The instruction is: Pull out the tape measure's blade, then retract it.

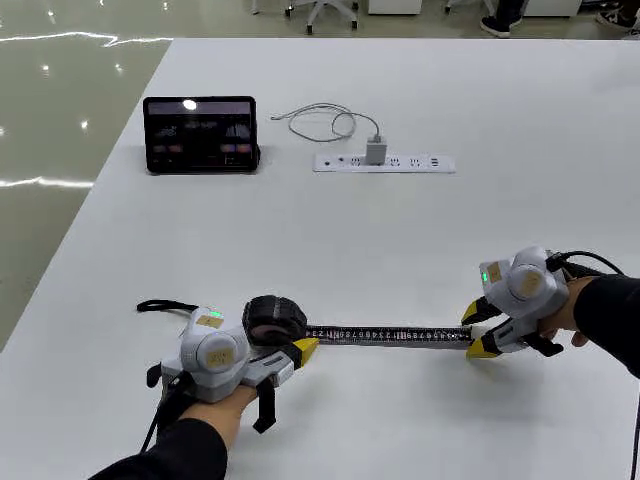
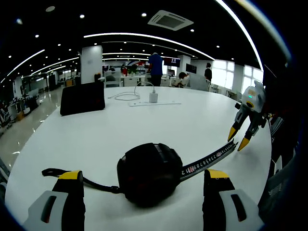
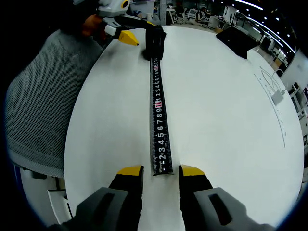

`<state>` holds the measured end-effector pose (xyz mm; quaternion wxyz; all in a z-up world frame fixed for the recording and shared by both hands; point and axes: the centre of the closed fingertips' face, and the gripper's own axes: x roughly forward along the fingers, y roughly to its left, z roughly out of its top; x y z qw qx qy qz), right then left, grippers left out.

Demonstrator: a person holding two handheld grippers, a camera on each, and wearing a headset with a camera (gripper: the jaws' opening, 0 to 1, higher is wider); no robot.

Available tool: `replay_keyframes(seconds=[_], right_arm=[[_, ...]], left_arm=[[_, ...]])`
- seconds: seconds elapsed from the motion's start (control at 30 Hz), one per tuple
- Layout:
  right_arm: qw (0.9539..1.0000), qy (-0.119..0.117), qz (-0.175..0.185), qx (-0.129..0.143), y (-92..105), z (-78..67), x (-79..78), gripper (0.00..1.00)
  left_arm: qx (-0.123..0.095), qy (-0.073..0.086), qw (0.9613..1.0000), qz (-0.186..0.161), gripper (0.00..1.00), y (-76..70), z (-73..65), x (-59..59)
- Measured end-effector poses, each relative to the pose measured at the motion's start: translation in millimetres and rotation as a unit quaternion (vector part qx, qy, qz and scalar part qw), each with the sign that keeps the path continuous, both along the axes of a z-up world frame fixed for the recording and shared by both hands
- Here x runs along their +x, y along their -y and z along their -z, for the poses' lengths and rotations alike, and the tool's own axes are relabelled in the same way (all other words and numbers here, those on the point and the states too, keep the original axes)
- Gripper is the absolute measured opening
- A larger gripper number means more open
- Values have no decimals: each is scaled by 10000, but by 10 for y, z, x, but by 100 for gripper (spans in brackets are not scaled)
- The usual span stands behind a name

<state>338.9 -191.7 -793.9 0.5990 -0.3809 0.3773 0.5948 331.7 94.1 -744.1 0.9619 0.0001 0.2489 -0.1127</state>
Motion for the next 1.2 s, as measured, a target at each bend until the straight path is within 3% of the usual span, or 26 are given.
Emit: replay_keyframes(seconds=[0.13,0.17,0.2,0.43,0.7,0.83,1.07,1.13,1.2], right_arm=[[9998,-85,147,44,13,5,25,22],[9994,-135,324,79,13,14,43,21],[9993,-67,354,58,20,18,76,19],[9996,-9,296,49,11,15,47,12],[9994,-27,348,-6,13,9,31,12],[9990,45,233,-381,3,11,26,11],[9978,14,371,-555,15,24,51,11],[9963,-111,667,-533,26,26,55,11],[9968,-82,595,-522,25,27,58,11]], left_arm=[[-8,12,10000,-4,100,2,-11,0],[-46,2,10000,-24,100,2,-10,0],[-89,-8,9999,-51,100,1,-9,0],[-103,0,9999,-55,100,2,-10,4],[-118,2,9999,-42,100,15,-10,3],[-202,-6,9998,-95,100,8,2,15],[-161,-9,9998,-119,99,11,36,24],[-104,-8,9999,-110,99,11,52,32],[-94,-12,9999,-121,98,12,55,44]])
